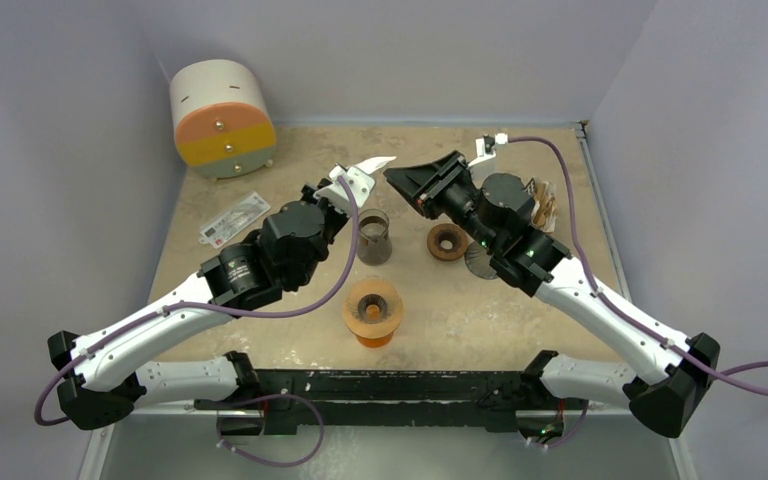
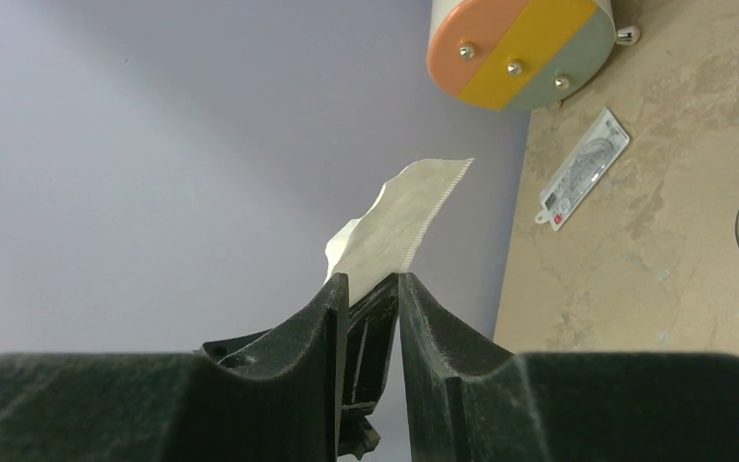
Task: Place the coffee filter in the dripper
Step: Place the coffee filter in the coffee dripper.
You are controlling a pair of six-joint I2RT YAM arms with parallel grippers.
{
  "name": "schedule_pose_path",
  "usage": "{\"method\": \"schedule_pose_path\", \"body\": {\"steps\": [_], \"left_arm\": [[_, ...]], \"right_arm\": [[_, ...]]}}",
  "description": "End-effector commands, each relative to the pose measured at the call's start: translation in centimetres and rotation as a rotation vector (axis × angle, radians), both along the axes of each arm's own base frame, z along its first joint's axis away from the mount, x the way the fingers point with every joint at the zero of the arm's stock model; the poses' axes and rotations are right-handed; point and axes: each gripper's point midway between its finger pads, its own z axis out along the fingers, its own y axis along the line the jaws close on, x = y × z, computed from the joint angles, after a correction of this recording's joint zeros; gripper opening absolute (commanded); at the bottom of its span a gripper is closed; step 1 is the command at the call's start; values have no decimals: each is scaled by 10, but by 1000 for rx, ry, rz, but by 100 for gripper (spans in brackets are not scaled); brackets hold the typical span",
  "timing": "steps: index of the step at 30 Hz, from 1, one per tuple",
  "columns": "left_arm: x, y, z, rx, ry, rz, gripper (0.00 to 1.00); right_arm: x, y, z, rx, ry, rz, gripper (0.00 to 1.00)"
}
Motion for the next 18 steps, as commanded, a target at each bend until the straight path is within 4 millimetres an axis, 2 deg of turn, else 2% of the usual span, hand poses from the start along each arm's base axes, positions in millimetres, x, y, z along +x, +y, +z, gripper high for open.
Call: {"method": "schedule_pose_path", "body": {"steps": [1, 18], "left_arm": [[-2, 5, 10, -29, -20, 14, 0], [-3, 5, 13, -32, -25, 10, 0]], "right_arm": [[-8, -6, 41, 71, -69, 0, 29], [-5, 7, 39, 64, -57, 25, 30]]}}
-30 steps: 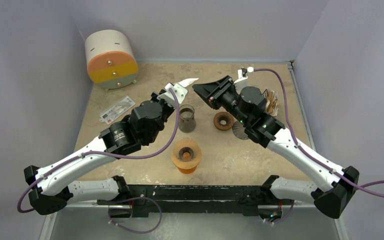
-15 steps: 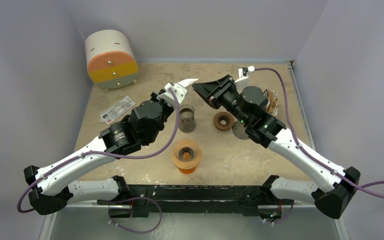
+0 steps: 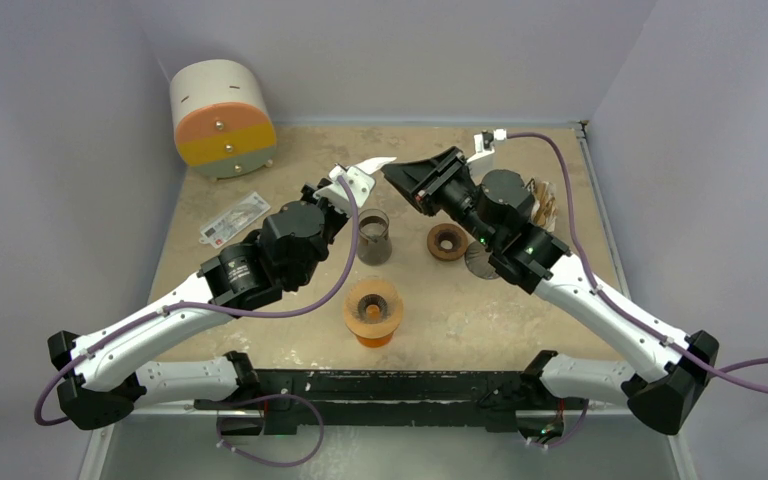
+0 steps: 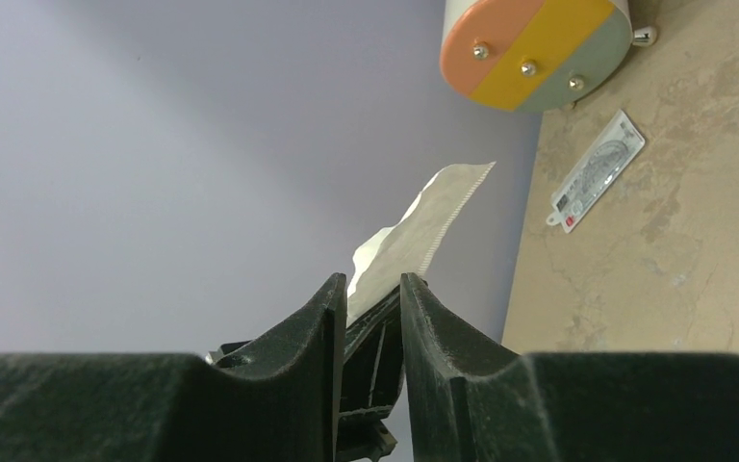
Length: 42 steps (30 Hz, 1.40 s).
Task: Place the coffee filter in the dripper
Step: Place the coffee filter in the coffee dripper.
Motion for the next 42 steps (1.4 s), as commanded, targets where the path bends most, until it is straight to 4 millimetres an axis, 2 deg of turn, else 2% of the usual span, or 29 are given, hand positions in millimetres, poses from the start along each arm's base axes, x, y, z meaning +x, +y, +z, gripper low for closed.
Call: {"method": "schedule_pose_path", "body": {"steps": [1, 26, 42], "left_arm": [[-3, 5, 13, -33, -25, 8, 0], [-9, 5, 15, -34, -34, -10, 0], [-11, -2, 4, 42, -47, -20, 0]], "right_arm": [[-5, 3, 27, 49, -41, 15, 30], [1, 7, 19, 29, -23, 0, 29], [2, 11, 20, 23, -23, 11, 29]]}}
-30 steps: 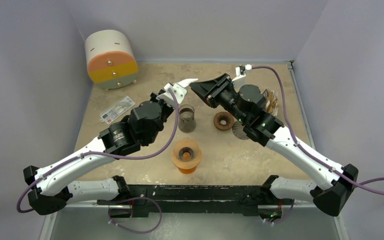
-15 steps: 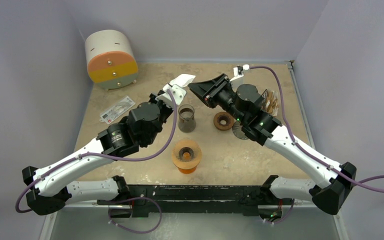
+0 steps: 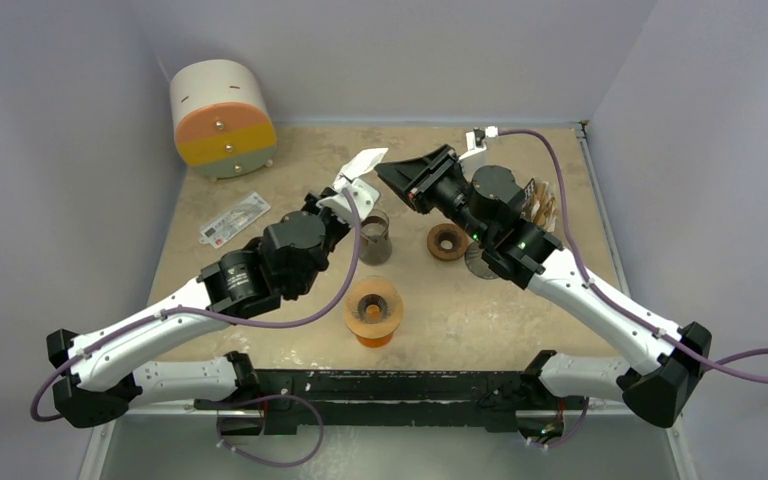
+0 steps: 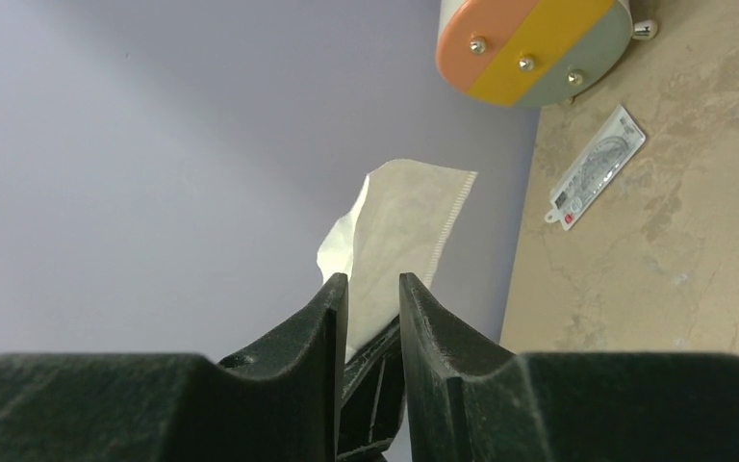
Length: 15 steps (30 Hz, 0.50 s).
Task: Place the coffee filter in the dripper
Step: Place the coffee filter in the coffee dripper.
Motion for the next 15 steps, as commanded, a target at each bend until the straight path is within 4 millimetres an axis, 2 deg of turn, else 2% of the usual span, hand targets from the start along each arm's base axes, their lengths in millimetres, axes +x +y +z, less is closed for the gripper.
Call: {"method": "schedule_pose_path", "body": {"steps": [1, 15], "left_arm": [[-1, 2, 5, 26, -40, 15, 0], [-2, 6, 8, 65, -89, 37, 0]], "right_arm": [[-2, 0, 24, 35, -35, -1, 29], [1, 2, 3, -30, 3, -1, 28]]}}
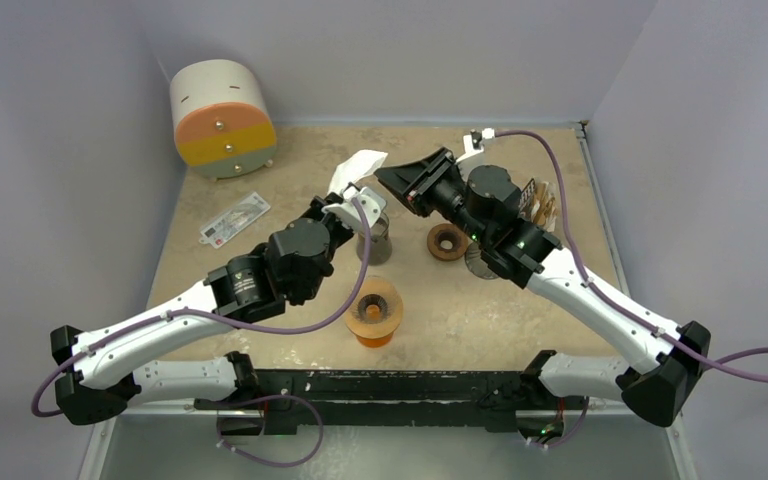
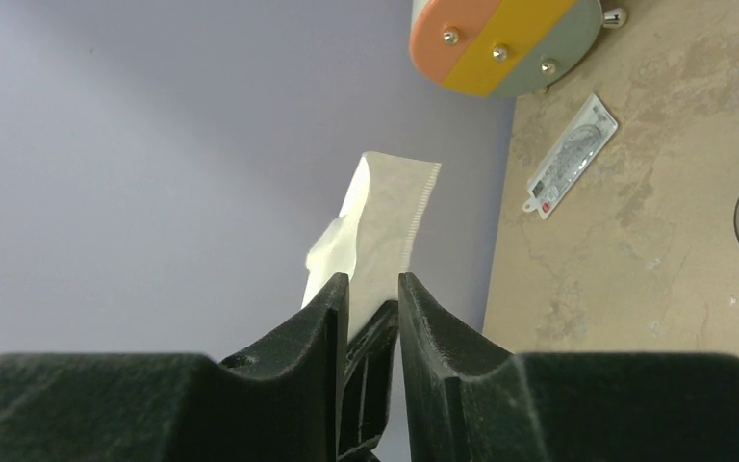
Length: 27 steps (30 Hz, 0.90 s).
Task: Place the coffee filter in the dripper
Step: Place the coffee filter in the coffee dripper.
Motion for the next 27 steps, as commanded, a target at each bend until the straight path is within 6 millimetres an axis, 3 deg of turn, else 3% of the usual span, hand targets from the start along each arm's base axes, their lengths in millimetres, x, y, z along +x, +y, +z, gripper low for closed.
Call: {"method": "schedule_pose_path", "body": {"steps": [1, 27], "left_arm": [[-1, 5, 13, -29, -45, 18, 0], [2, 9, 8, 27, -58, 57, 0]], "right_arm": [[0, 2, 14, 8, -24, 1, 28], [-19, -29, 31, 8, -85, -40, 30]]}}
